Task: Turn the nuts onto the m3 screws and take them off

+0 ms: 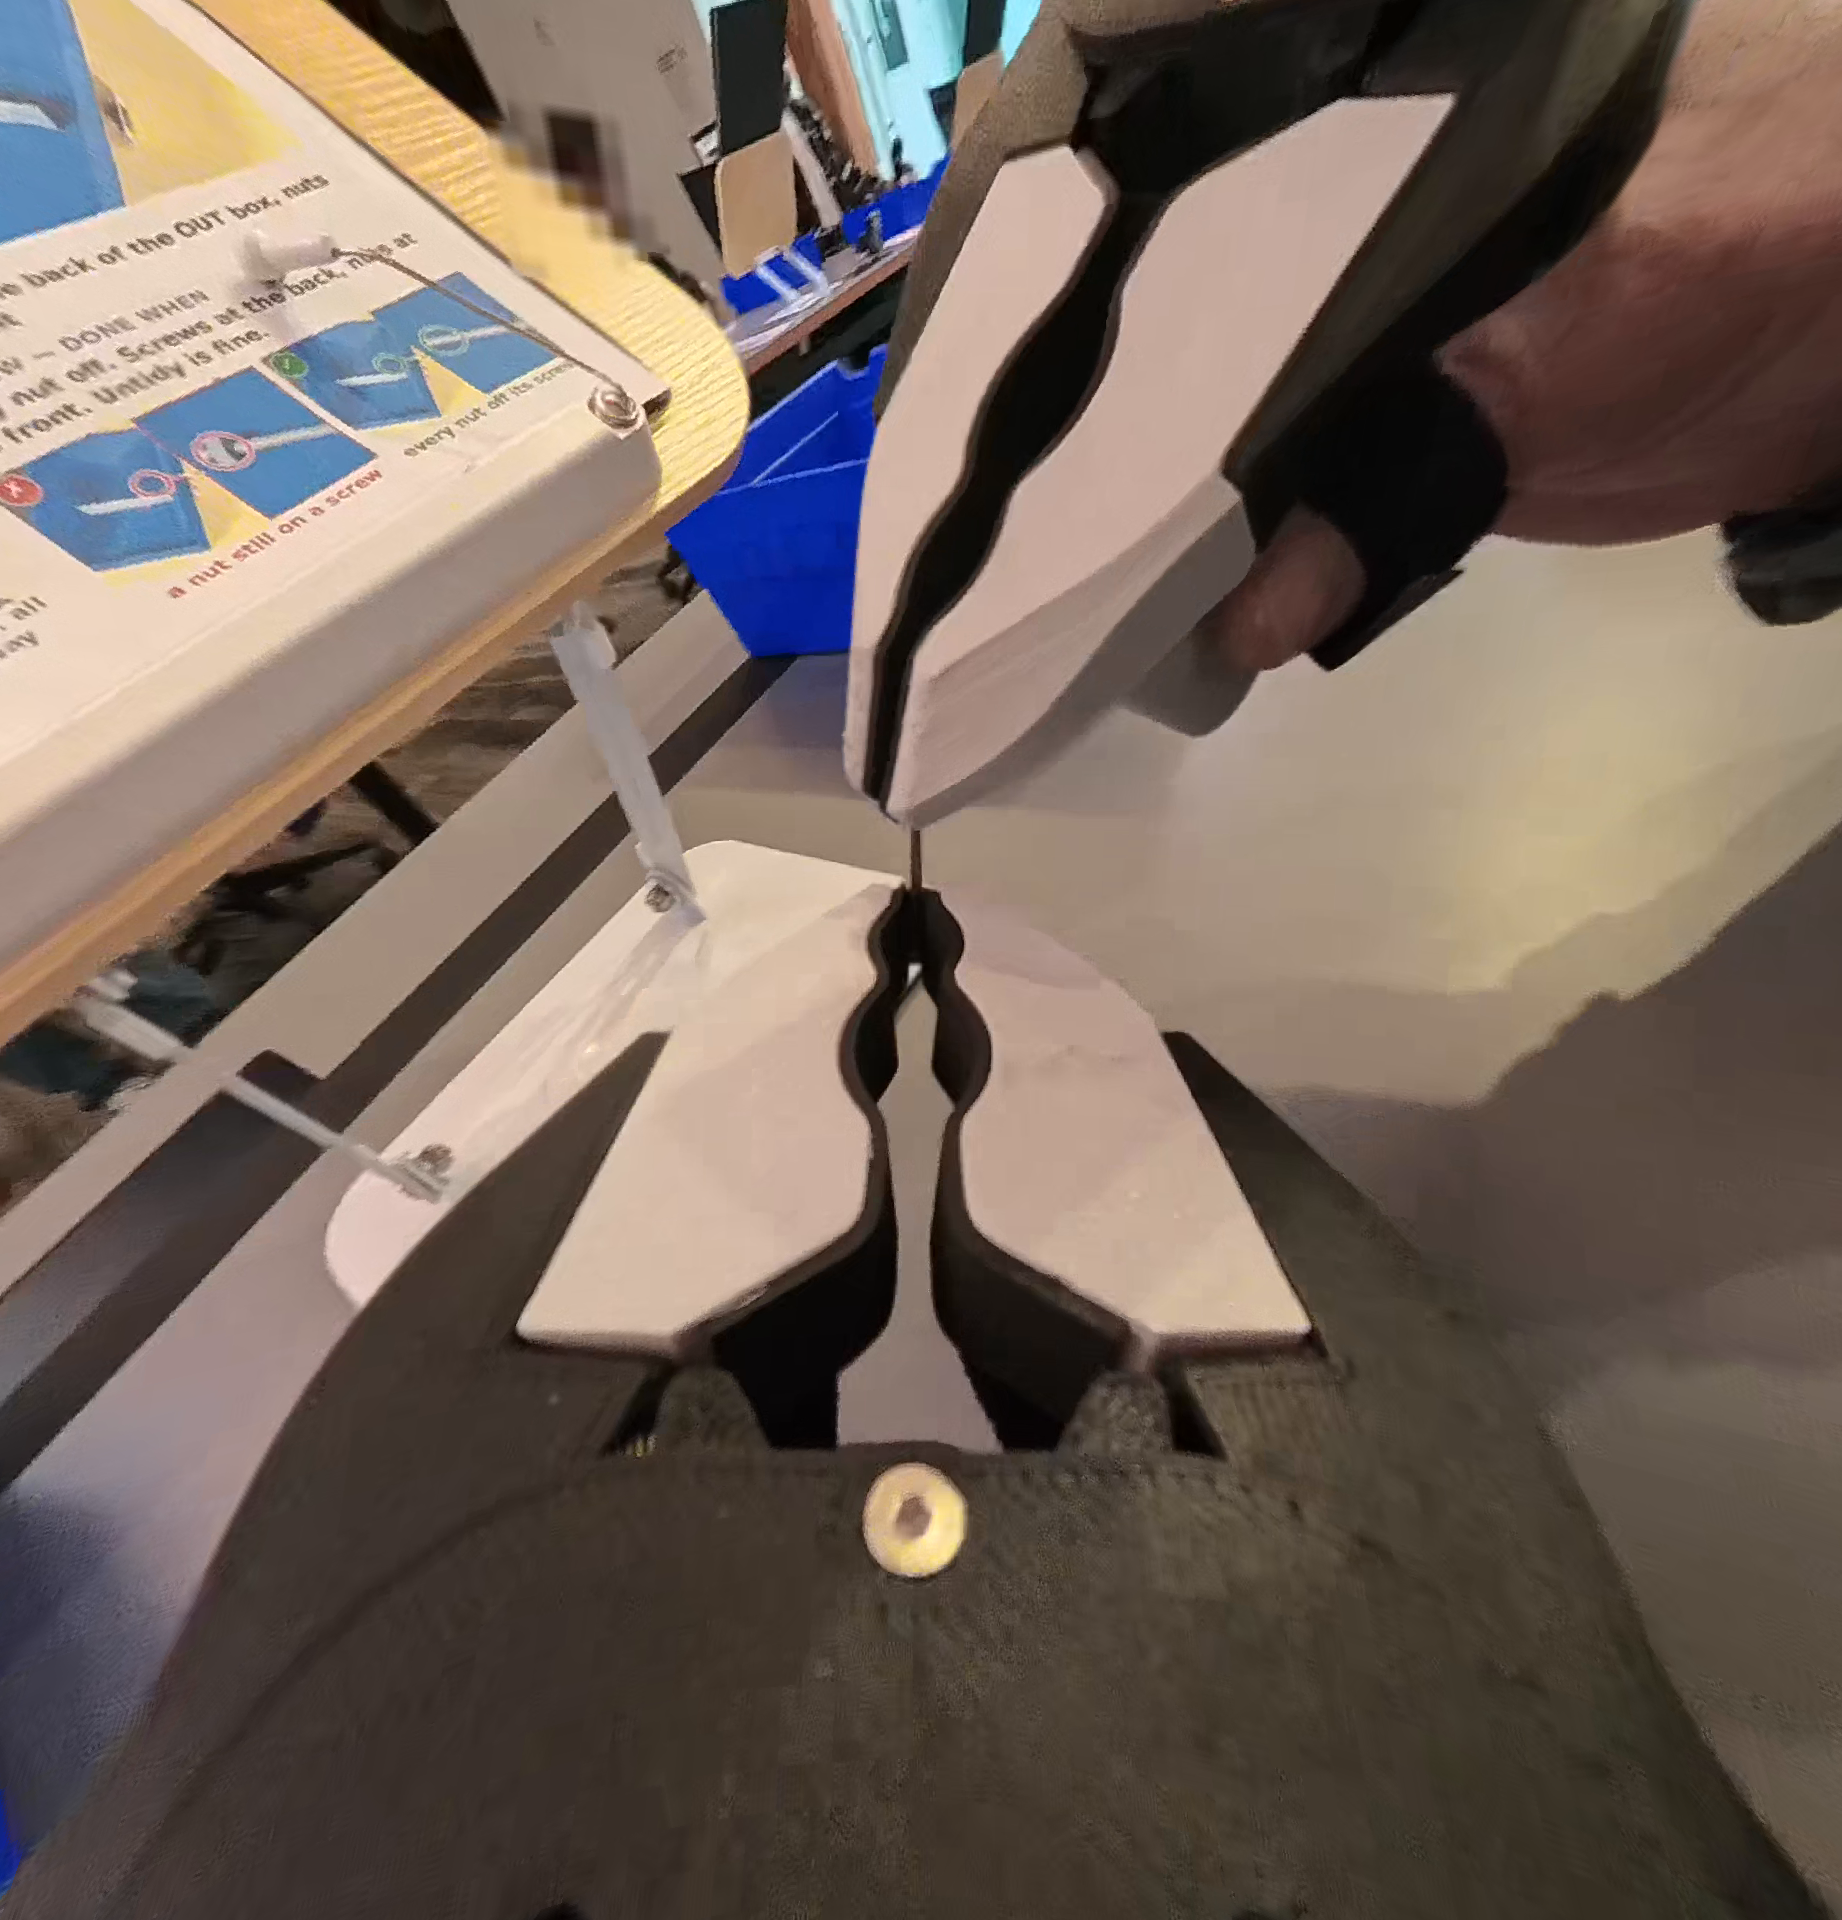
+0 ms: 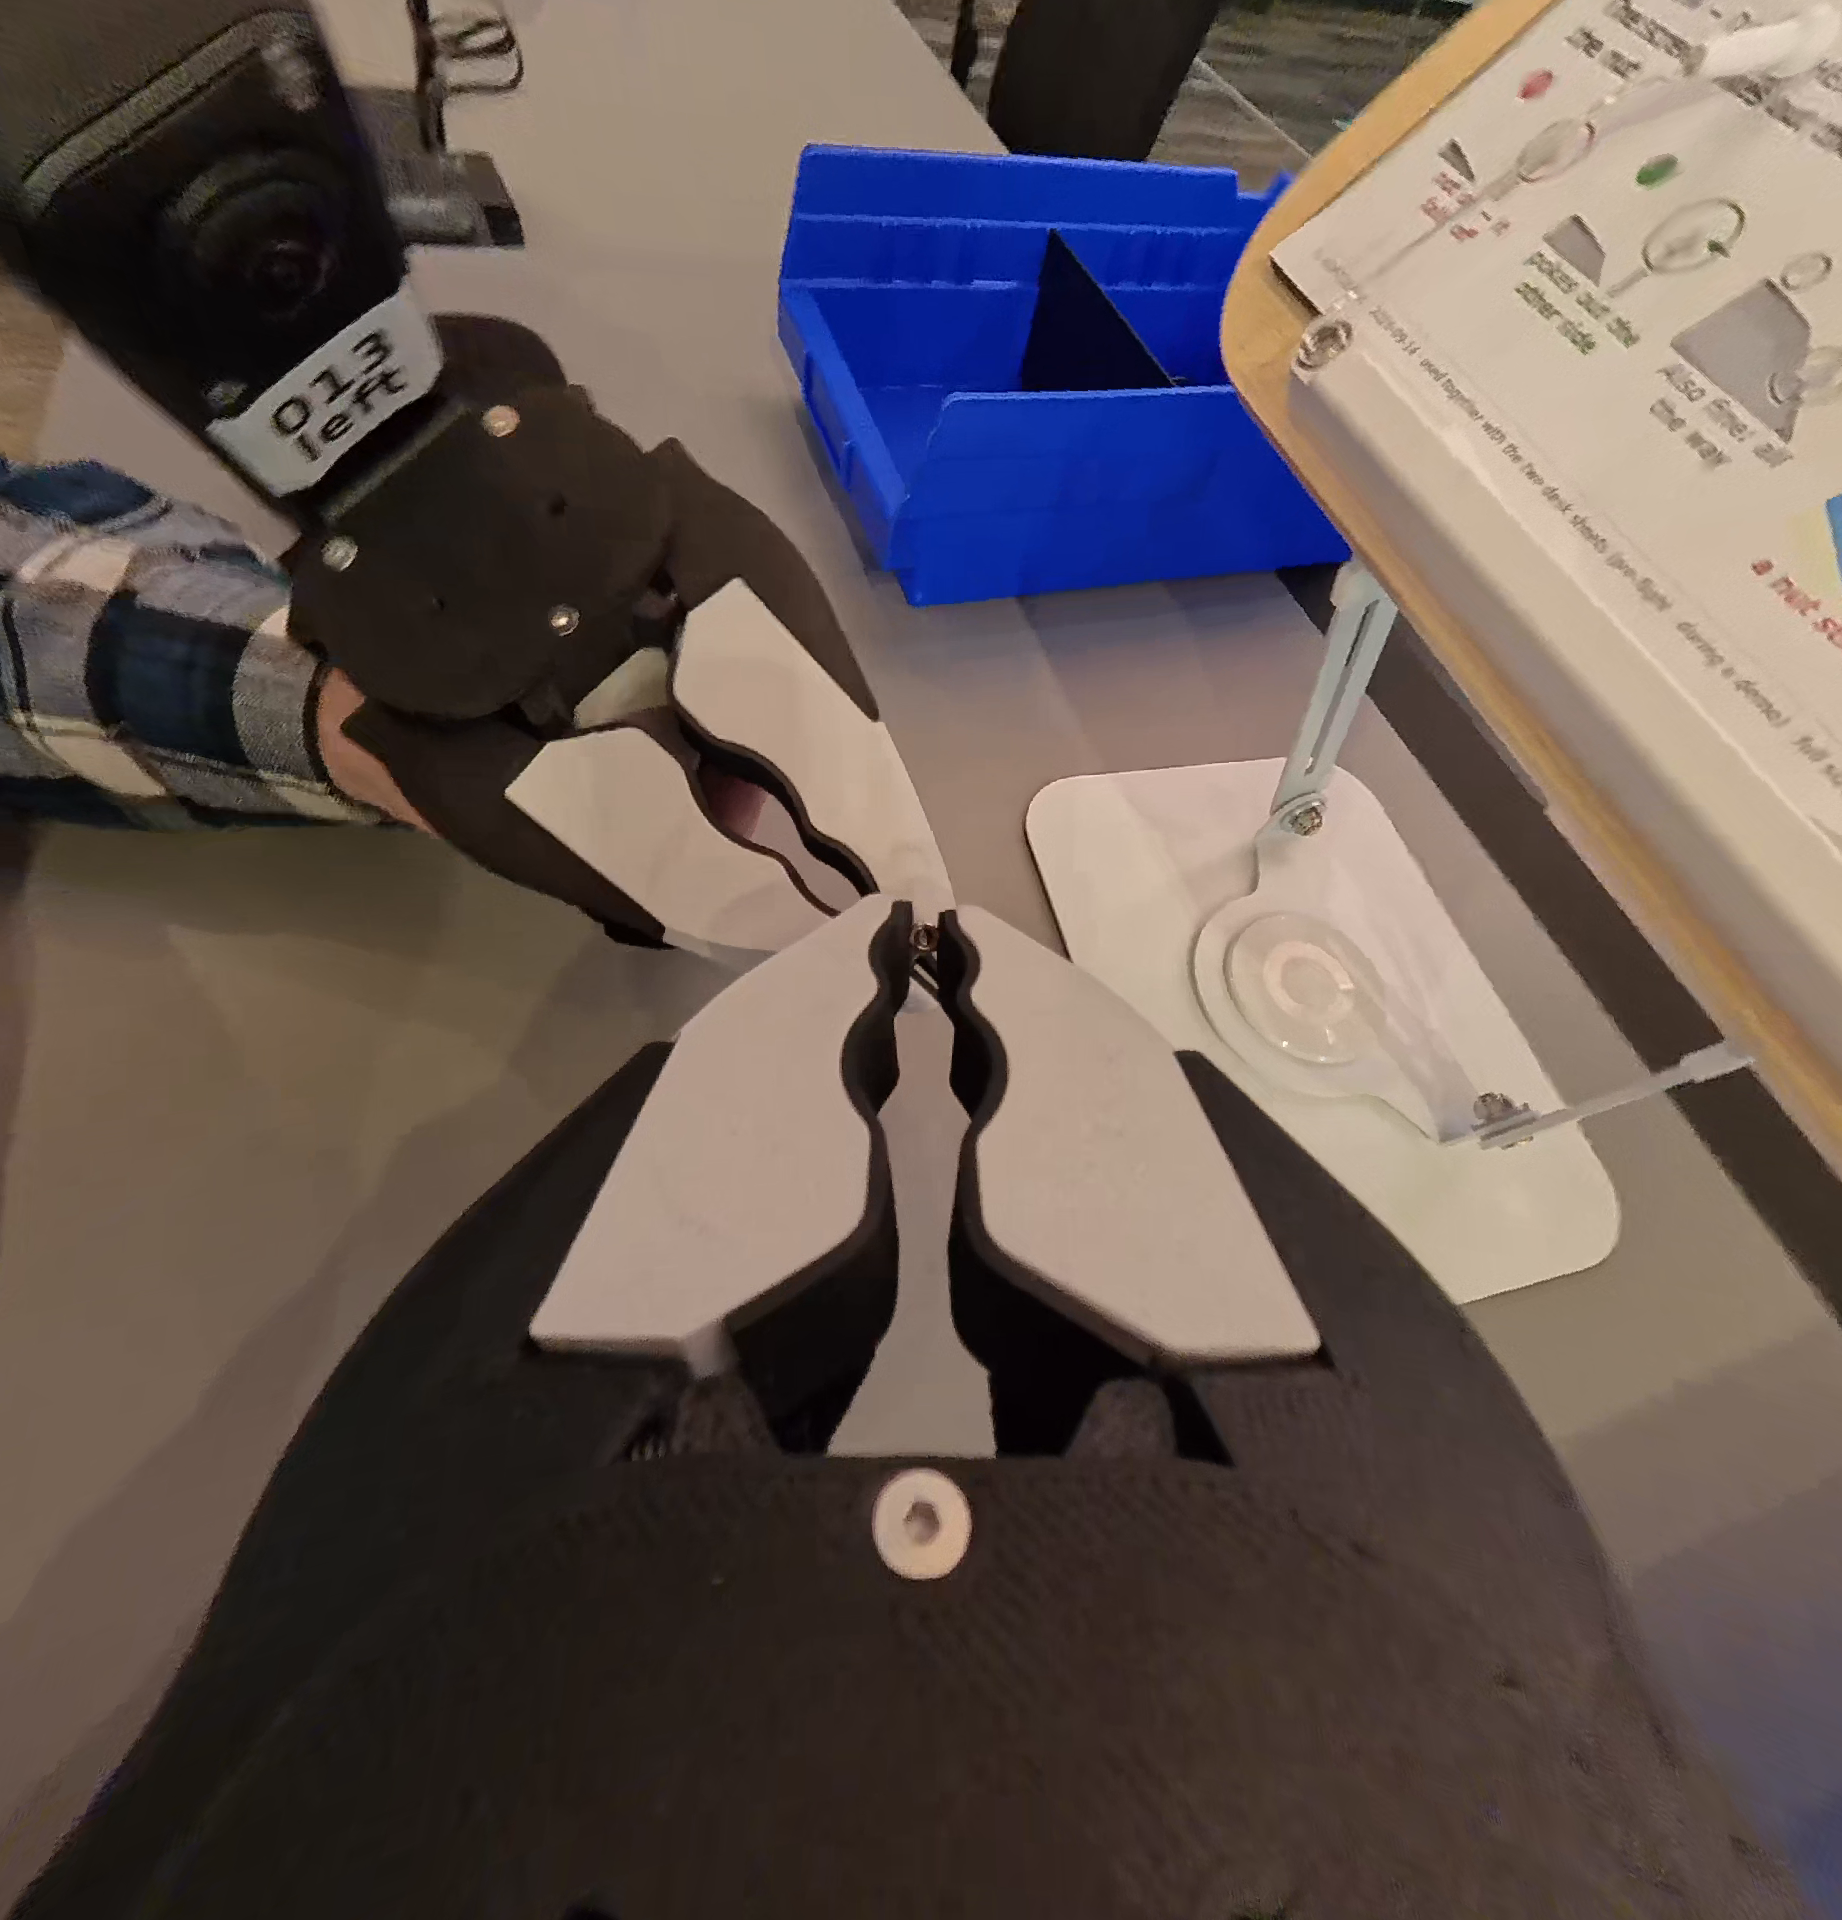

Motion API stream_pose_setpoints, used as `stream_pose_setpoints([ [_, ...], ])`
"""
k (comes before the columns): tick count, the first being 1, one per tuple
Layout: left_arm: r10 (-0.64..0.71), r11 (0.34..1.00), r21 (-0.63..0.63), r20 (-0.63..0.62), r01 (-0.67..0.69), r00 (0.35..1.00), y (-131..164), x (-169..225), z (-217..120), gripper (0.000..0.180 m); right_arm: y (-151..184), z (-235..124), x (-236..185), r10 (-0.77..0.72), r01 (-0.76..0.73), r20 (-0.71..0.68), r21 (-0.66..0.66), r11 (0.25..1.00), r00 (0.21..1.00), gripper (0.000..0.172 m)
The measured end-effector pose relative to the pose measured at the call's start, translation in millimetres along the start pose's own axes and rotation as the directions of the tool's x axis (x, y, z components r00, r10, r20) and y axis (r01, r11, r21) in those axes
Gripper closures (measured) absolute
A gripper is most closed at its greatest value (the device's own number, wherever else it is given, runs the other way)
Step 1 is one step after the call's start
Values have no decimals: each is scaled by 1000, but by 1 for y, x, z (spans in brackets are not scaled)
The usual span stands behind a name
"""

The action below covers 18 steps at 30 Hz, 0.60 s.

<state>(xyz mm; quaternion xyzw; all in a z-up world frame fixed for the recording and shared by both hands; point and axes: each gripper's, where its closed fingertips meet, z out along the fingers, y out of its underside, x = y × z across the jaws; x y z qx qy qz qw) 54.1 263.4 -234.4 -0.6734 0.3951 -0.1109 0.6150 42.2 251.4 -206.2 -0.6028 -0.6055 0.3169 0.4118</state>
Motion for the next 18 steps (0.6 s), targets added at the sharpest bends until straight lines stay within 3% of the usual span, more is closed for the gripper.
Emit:
stream_pose_setpoints([
  [6, 122, 991, -69, 52, -118, 991, 8, -2, 1, 180, 7, 4, 0, 129, -129, -8, 16, 991, 992, 166],
  [12, 20, 1000, -9, 11, -19, 1000, 3, 0, -1, 180, 1, 3, -3, 78, -76, -28, 45, 996, 997, 166],
  [18, 31, 999, -9, 24, -31, 999, 4, -2, -1, 180, 0, 4, -2, 88, -86, -41, 57, 995, 995, 166],
])
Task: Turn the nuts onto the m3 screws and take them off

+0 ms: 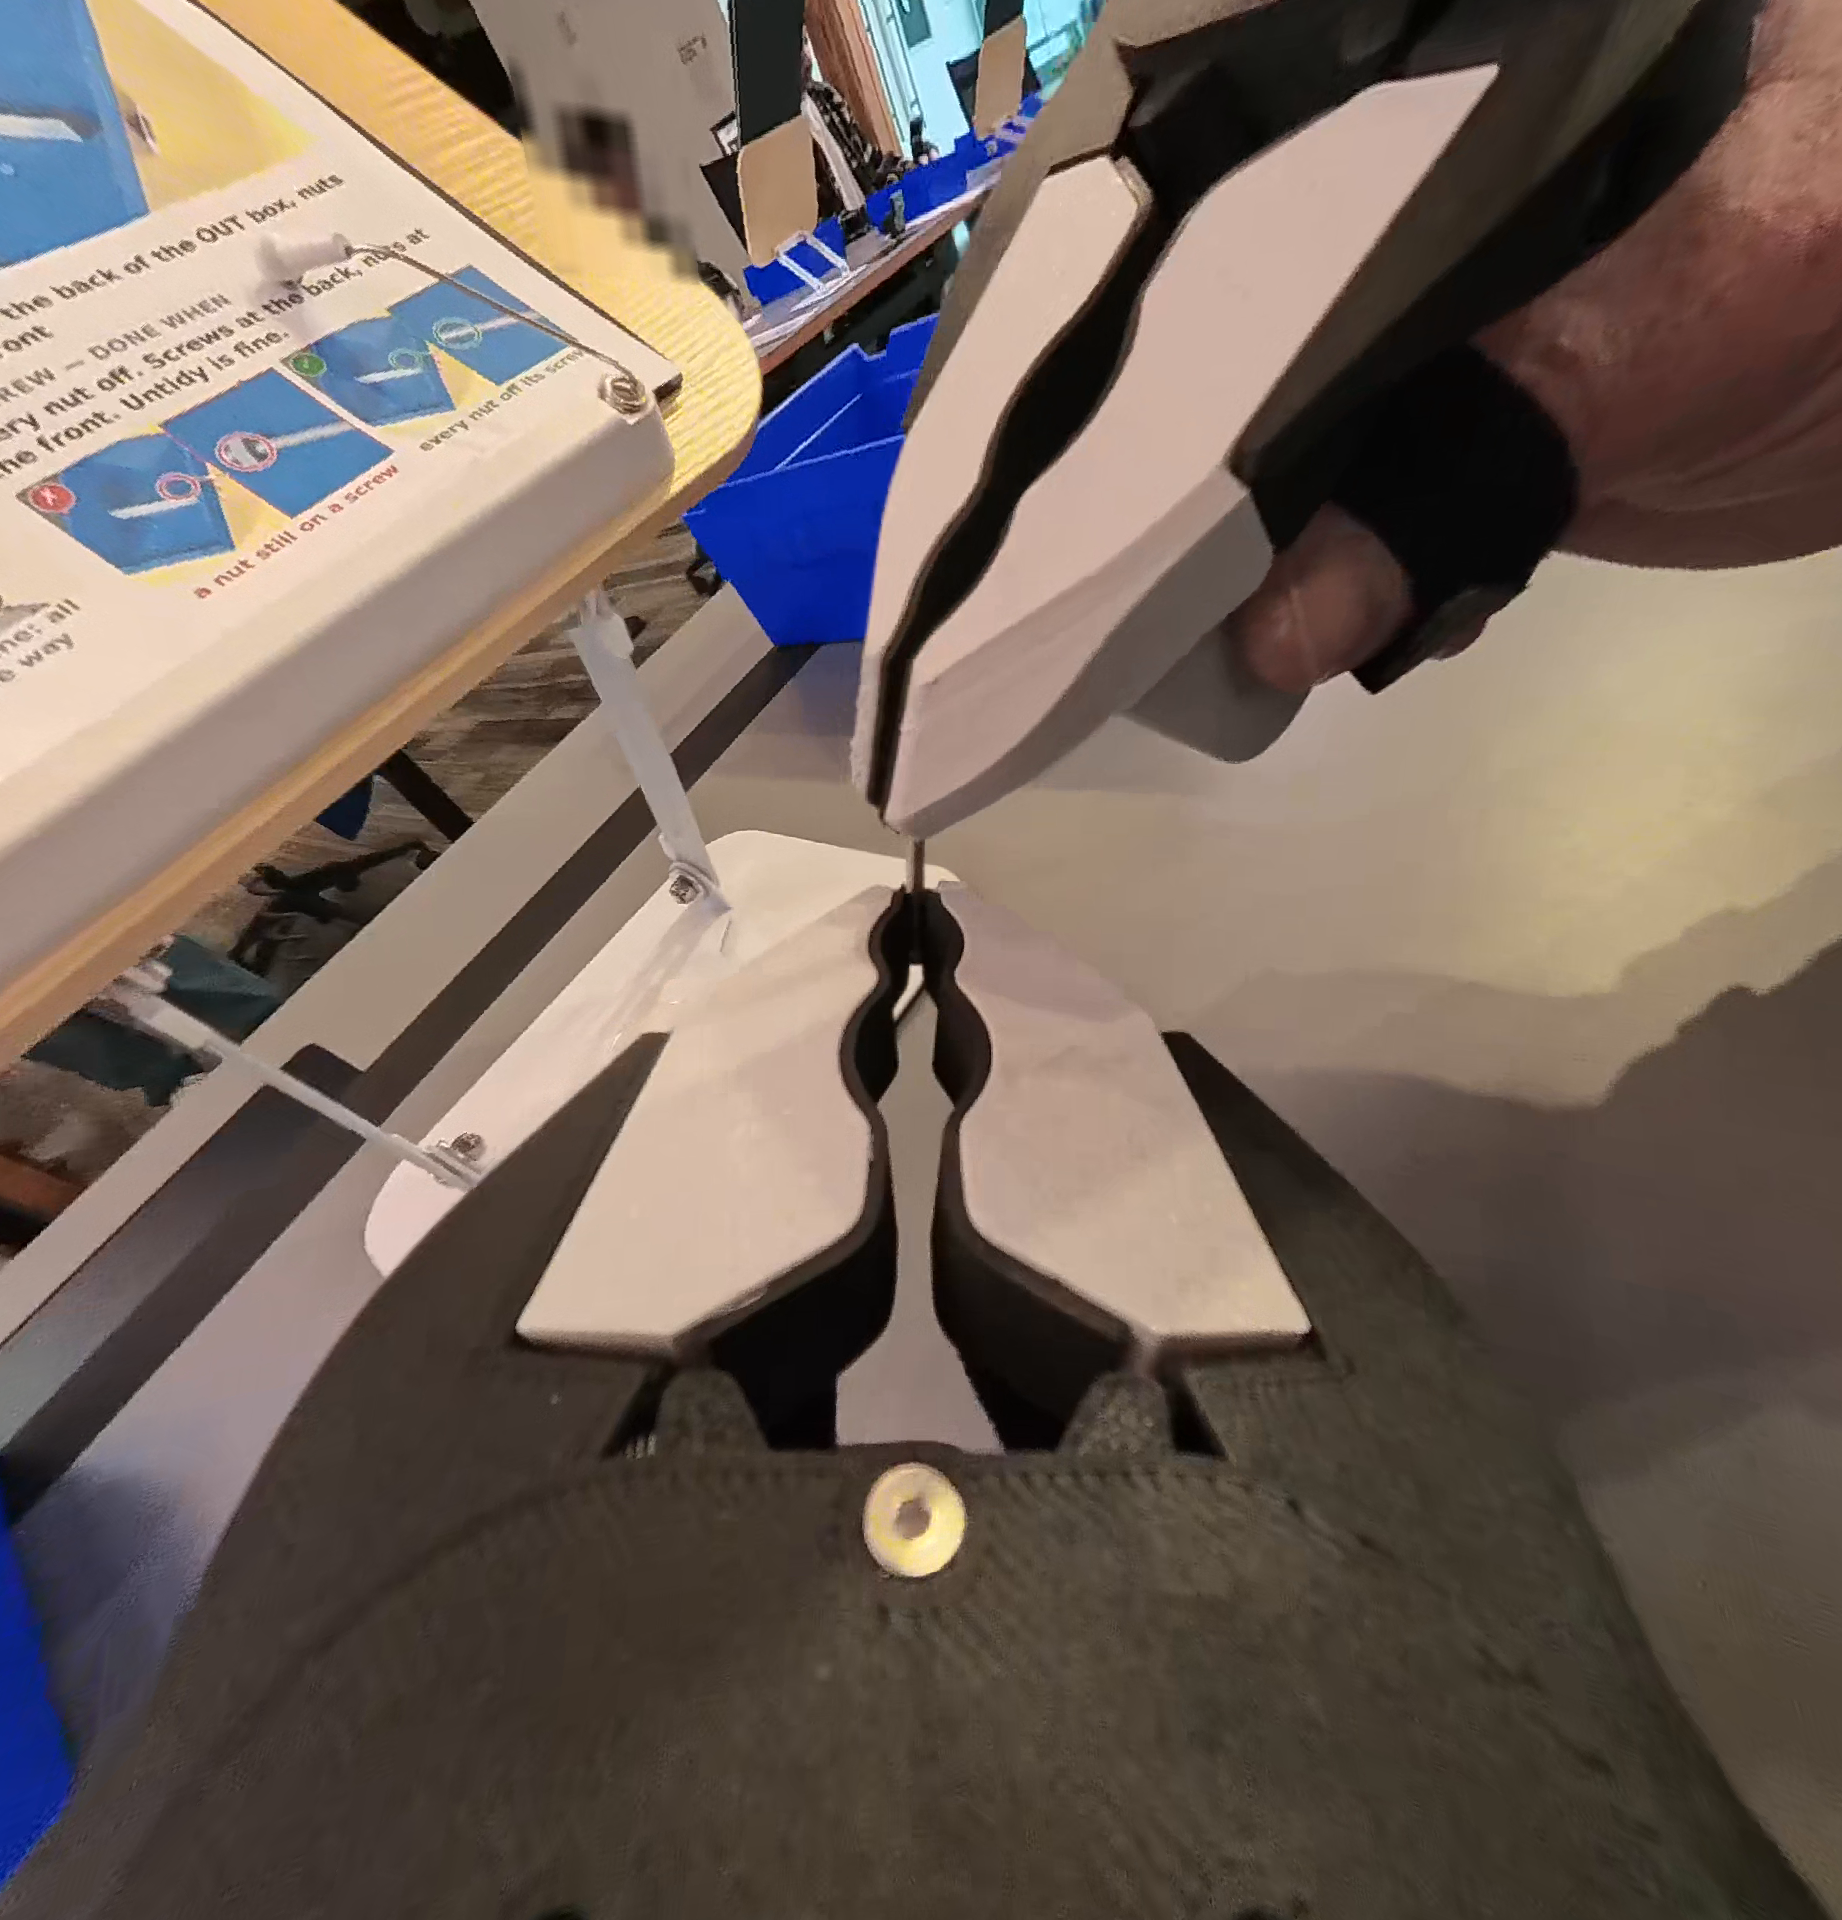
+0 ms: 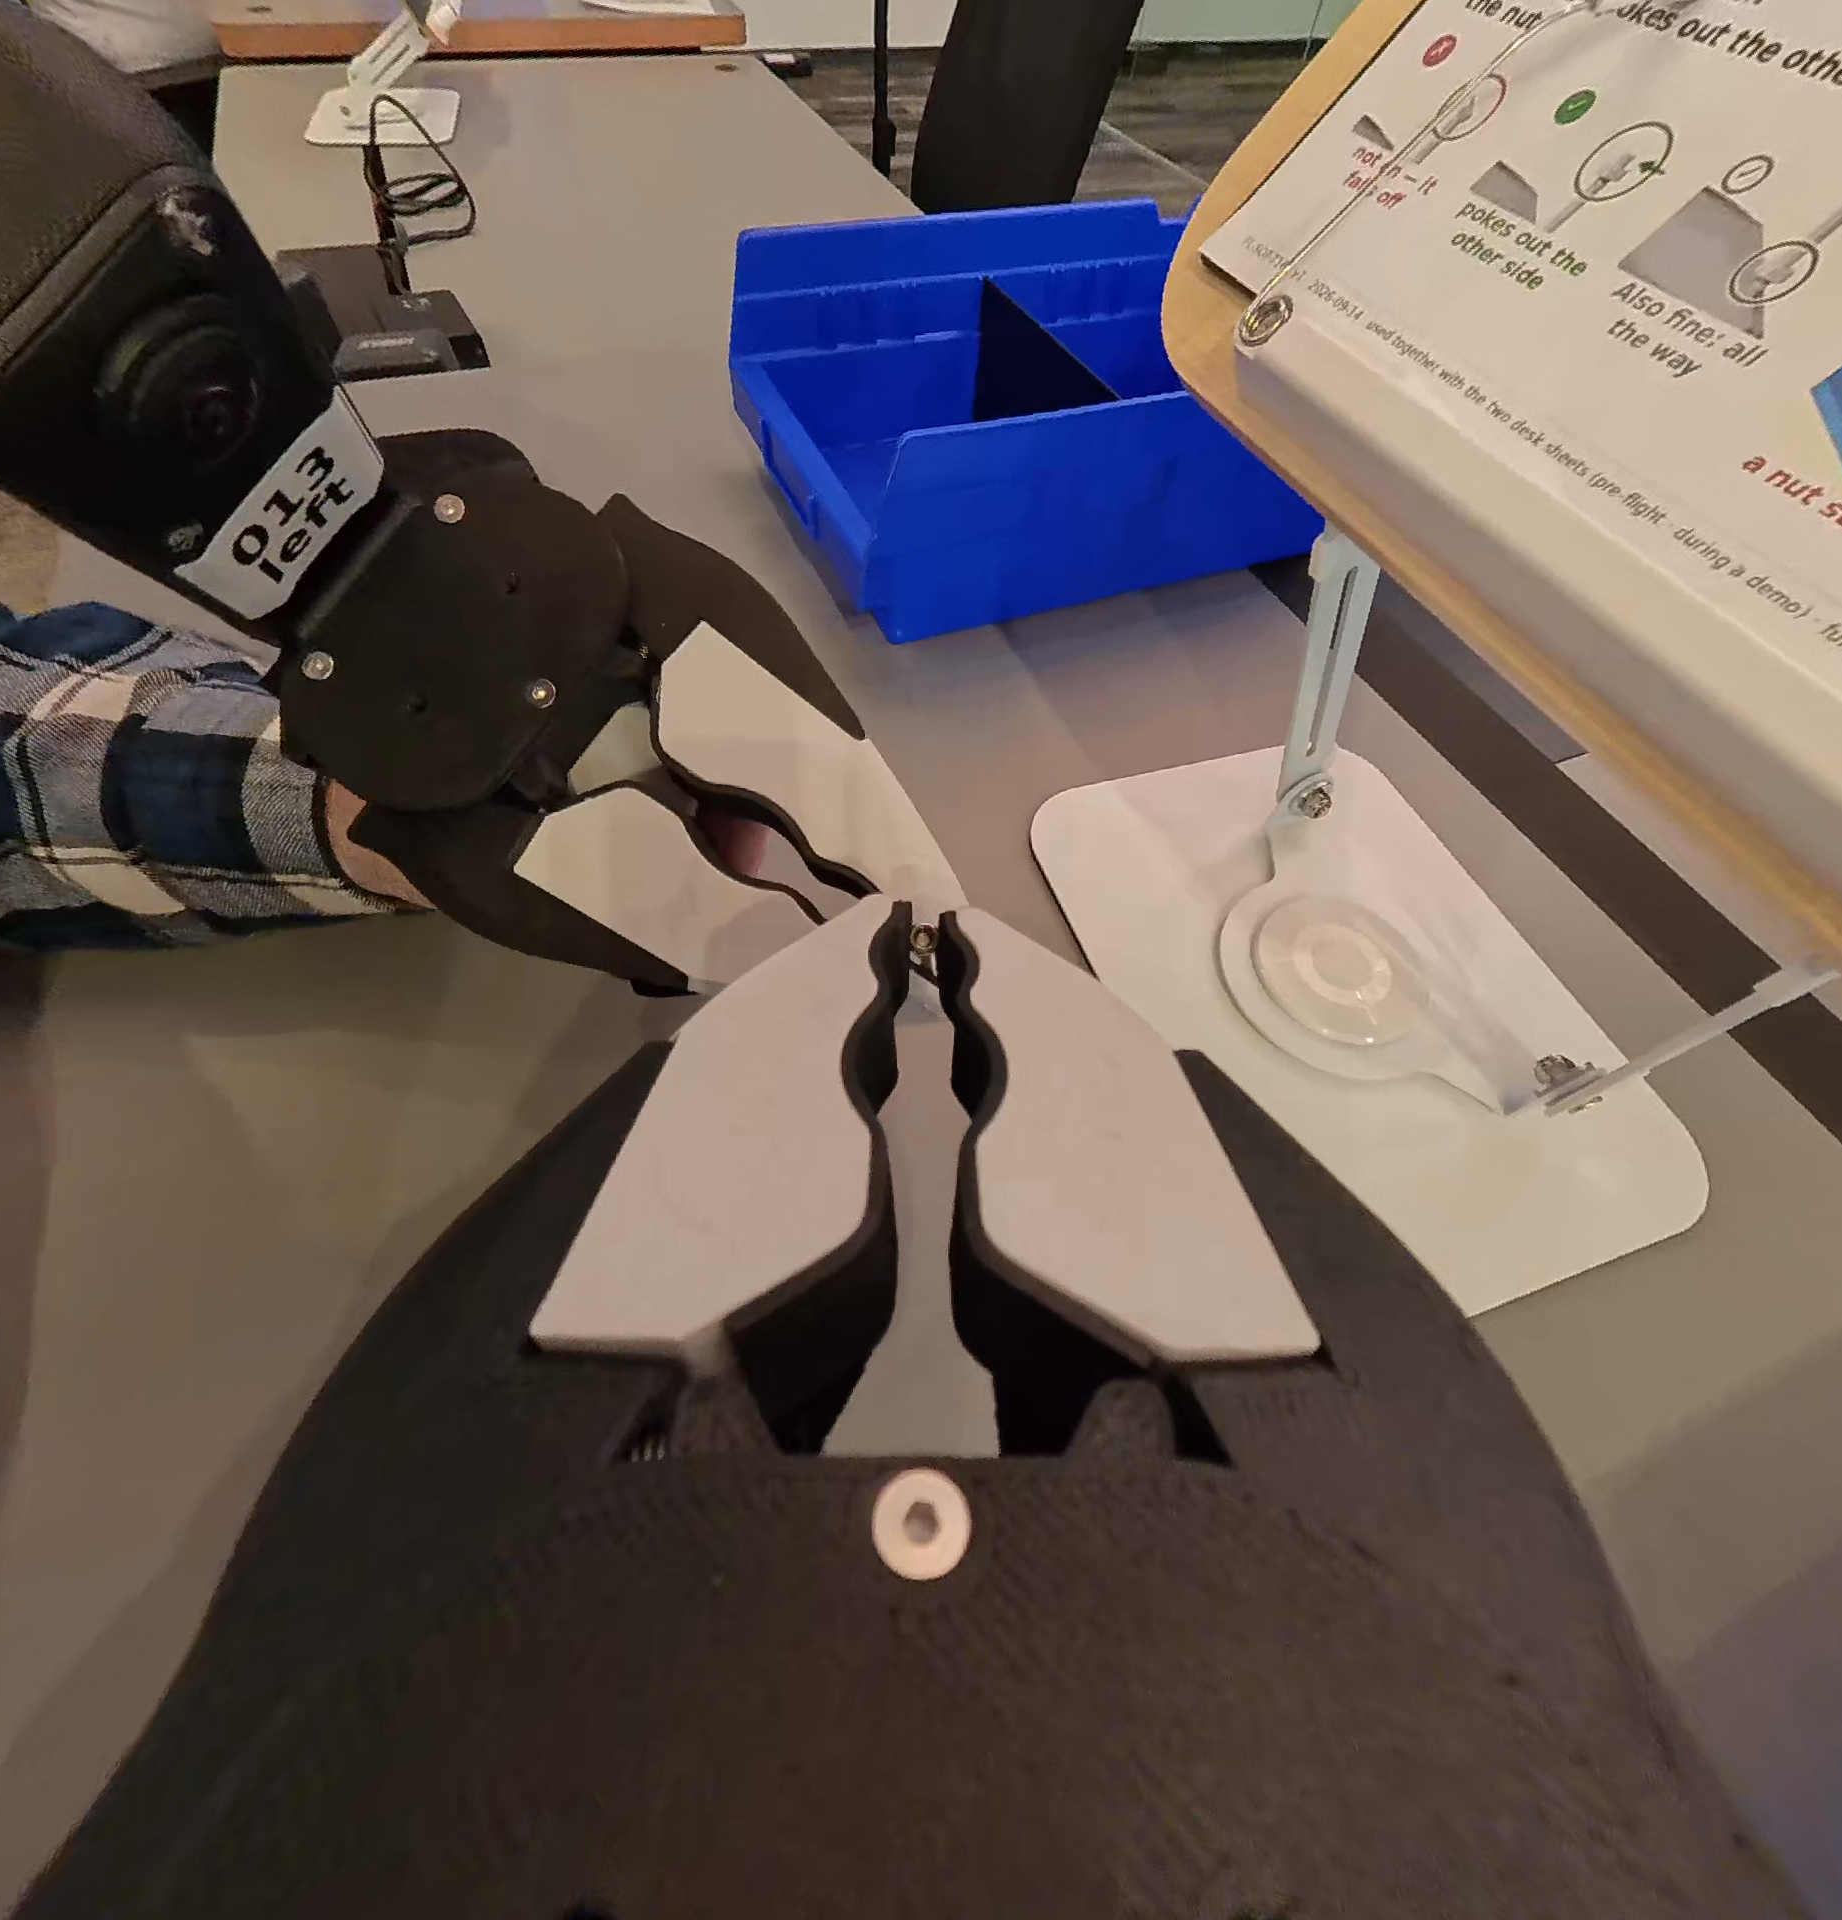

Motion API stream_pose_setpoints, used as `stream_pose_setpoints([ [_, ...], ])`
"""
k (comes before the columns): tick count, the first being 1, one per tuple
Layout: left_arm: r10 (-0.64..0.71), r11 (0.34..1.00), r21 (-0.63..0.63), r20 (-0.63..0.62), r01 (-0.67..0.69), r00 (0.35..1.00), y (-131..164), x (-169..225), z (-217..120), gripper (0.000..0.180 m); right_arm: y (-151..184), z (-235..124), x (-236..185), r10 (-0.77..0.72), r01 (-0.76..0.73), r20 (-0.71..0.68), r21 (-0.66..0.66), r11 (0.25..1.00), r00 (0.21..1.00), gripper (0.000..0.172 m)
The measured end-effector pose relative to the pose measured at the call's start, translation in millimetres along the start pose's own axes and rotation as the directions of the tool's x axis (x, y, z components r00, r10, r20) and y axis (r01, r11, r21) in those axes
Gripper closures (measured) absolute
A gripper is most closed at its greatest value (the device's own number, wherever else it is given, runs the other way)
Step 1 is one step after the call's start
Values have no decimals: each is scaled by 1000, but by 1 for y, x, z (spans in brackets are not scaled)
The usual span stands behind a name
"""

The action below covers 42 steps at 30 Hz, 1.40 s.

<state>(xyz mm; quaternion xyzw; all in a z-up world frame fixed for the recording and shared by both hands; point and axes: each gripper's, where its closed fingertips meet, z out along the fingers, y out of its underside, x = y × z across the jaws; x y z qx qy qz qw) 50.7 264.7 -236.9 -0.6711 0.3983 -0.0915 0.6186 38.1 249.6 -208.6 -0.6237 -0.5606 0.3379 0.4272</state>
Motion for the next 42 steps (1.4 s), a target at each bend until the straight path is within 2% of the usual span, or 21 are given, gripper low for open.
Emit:
stream_pose_setpoints([
  [22, -55, 998, 37, -28, 56, 998, -5, 1, 0, 180, -4, -2, 1, -38, 38, -23, 34, 999, 999, 165],
  [27, -67, 997, 44, -40, 69, 997, -6, 2, 0, 179, -5, -2, 2, -36, 37, -24, 44, 998, 999, 158],
  [31, -88, 994, 57, -58, 92, 994, -8, 3, 0, 179, -8, -2, -1, -48, 48, 4, 77, 996, 999, 147],
  [34, -105, 992, 67, -61, 109, 993, -10, 2, -1, 179, -12, -3, -7, -55, 50, 39, 117, 992, 998, 145],
  [42, -121, 988, 87, -79, 128, 990, -13, 3, -2, 179, -14, -6, -3, -16, 4, 72, 172, 985, 997, 149],
])
